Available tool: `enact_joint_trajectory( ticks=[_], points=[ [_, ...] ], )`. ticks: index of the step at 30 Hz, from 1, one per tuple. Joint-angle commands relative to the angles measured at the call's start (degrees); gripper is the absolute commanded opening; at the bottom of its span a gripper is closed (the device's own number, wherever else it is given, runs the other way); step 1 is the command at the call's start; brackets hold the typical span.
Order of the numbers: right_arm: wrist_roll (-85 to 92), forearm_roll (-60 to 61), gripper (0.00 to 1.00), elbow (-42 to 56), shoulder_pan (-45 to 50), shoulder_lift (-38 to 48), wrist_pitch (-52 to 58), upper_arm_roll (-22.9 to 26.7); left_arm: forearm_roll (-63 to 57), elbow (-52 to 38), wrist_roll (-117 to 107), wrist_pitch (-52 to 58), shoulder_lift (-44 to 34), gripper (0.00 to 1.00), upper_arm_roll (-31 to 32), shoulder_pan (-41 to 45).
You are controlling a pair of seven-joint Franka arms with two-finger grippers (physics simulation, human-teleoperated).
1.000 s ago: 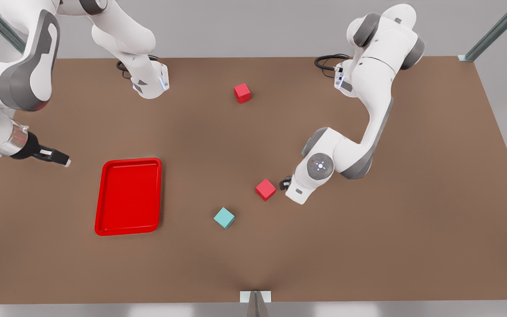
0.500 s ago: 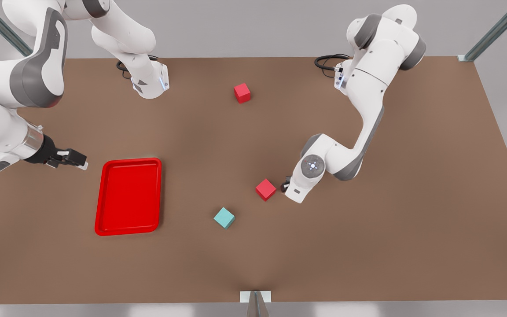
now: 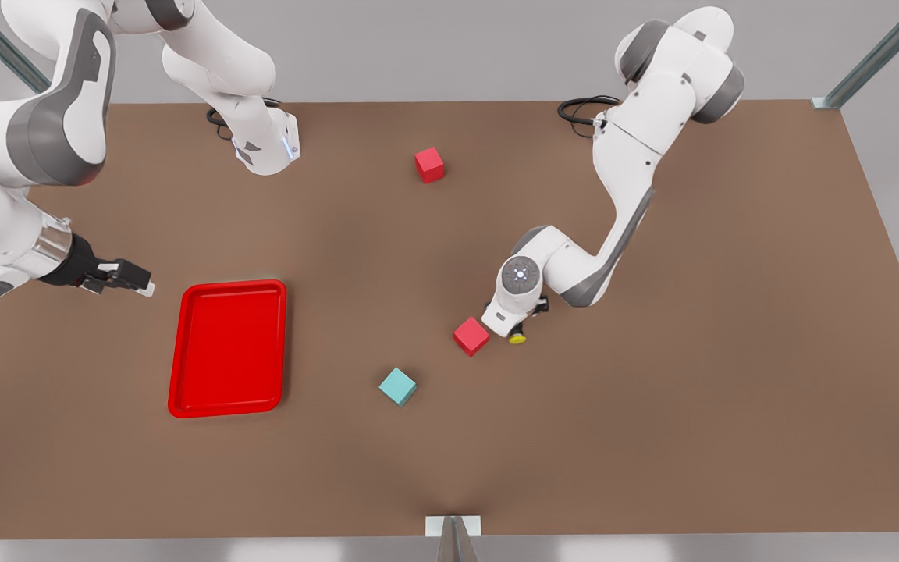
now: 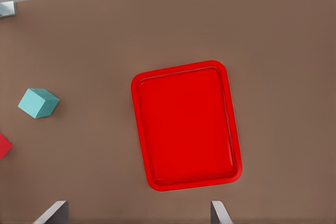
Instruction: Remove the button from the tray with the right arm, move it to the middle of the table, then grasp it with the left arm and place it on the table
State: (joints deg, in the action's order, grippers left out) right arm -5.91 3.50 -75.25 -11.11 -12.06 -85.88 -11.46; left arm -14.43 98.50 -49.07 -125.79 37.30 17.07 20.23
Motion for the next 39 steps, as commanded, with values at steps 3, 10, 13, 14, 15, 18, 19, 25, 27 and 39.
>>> enact_joint_trajectory(
  ticks=[3, 10, 13, 14, 15, 18, 19, 25, 27, 39],
  points=[
    [0.28, 0.1, 1.0, 0.1, 0.12, 0.11, 0.18, -0.23, -0.51, -0.15, -0.06, -2.8, 0.58, 1.0, -0.02, -0.01],
    [-2.61, 0.19, 1.0, -0.25, 1.26, -0.86, 1.93, -0.58, -0.86, 0.03, -0.06, -5.79, 2.51, 1.0, -0.02, 0.52],
    [-3.67, 0.63, 1.0, 0.28, 1.44, -1.12, 2.47, -0.5, -1.82, 0.2, 0.11, -7.01, 3.48, 1.0, -0.02, -0.1],
    [-3.67, 0.19, 1.0, -0.07, 1.44, -1.12, 2.64, -0.5, -1.74, 0.2, 0.11, -7.02, 3.39, 1.0, 0.07, -0.1],
    [-3.76, 0.19, 1.0, 0.19, 1.44, -1.03, 4.31, -0.58, -1.74, 0.2, 0.11, -7.11, 3.57, 1.0, 0.07, -0.1],
    [-3.67, 0.63, 1.0, 0.45, 2.31, -0.86, 4.23, -0.76, -1.82, 0.12, 0.11, -7.11, 4.27, 1.0, -0.02, -0.1],
    [-3.76, 0.63, 1.0, 0.98, 3.11, -0.77, 3.7, -0.67, -1.82, 0.03, 0.11, -7.11, 4.71, 1.0, -0.02, -0.1],
    [-3.41, -0.07, 1.0, 3.35, 2.67, -4.29, 0.45, 0.12, -1.74, 0.12, 0.03, -8.42, 5.06, 0.97, -0.02, -0.1],
    [-3.23, -0.07, 1.0, 3.27, 2.4, -4.46, -0.25, 0.12, -1.74, 0.12, -0.24, -8.16, 4.97, 0.86, 0.07, -0.1],
    [-3.32, -4.82, 1.0, 3.27, 5.83, -4.64, -3.6, -0.06, -1.65, -0.5, -1.12, -4.57, 4.1, 0.49, 0.07, -0.45]
  ],
)
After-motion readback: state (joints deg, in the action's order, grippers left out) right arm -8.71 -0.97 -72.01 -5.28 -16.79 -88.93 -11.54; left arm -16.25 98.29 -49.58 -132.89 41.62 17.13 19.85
